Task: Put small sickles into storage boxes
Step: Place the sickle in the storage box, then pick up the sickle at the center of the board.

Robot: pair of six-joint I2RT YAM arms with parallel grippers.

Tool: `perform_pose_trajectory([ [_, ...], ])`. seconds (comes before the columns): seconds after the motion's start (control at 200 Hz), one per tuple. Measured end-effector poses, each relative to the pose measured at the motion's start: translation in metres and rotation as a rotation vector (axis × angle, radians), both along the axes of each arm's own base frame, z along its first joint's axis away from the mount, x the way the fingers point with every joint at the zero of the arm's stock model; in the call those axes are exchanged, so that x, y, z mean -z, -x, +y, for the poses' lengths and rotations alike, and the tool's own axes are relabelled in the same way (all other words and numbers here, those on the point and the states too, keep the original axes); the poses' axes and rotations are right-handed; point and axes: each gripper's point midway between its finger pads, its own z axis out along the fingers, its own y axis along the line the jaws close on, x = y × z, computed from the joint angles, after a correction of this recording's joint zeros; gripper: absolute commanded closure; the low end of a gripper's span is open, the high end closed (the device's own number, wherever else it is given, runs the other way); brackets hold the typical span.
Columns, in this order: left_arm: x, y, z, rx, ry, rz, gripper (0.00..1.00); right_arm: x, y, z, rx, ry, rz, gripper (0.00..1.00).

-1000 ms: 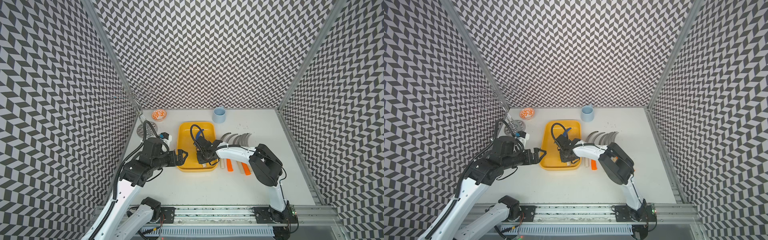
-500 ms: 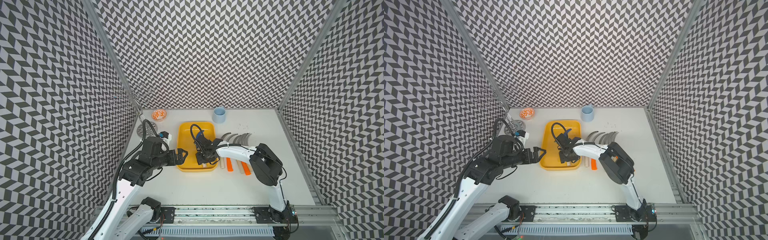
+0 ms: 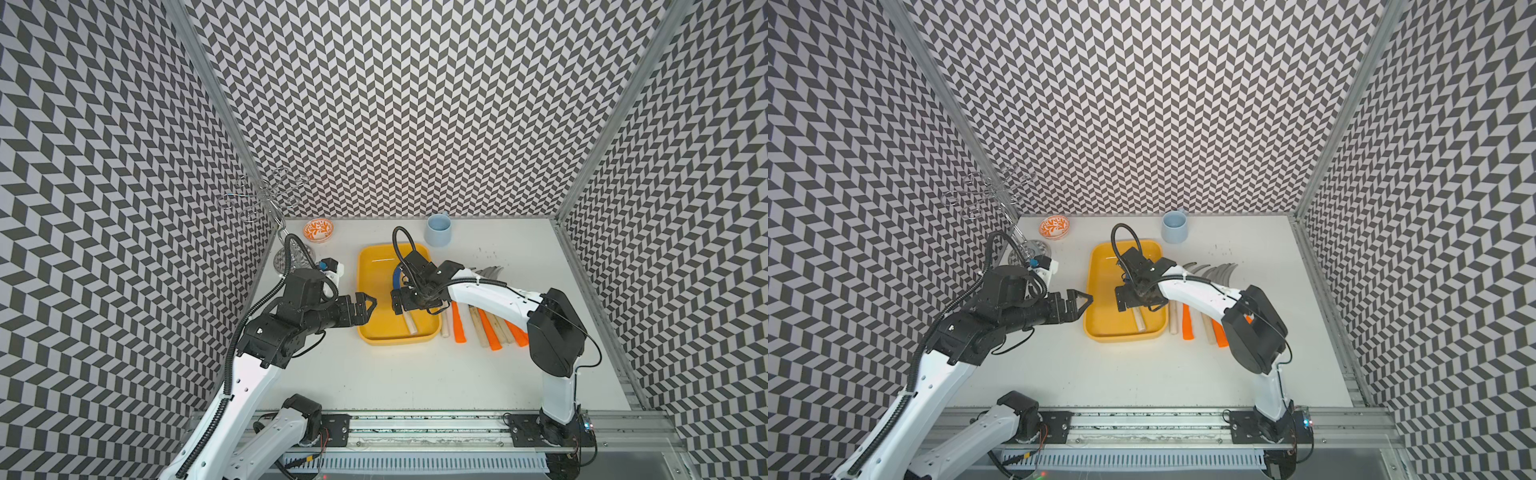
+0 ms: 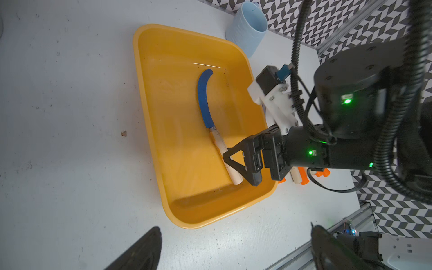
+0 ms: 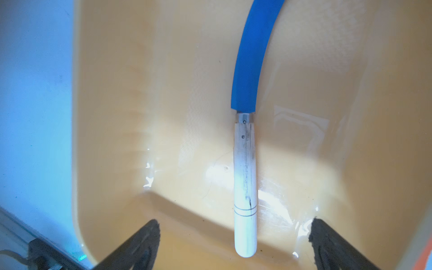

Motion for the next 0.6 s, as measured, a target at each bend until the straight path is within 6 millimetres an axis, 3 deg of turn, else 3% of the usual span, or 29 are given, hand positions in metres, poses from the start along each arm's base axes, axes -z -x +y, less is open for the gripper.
perform_pose_trajectory([
  [0.32,0.011,-0.009,-0.006,0.007,-0.007,0.043,0.00,-0.031,-0.005,-0.020,0.015,0.027,-0.048,0.00],
  [0.596,0.032,-0.016,-0.017,-0.001,-0.040,0.122,0.00,-0.041,-0.006,-0.069,0.089,0.062,-0.055,0.01],
])
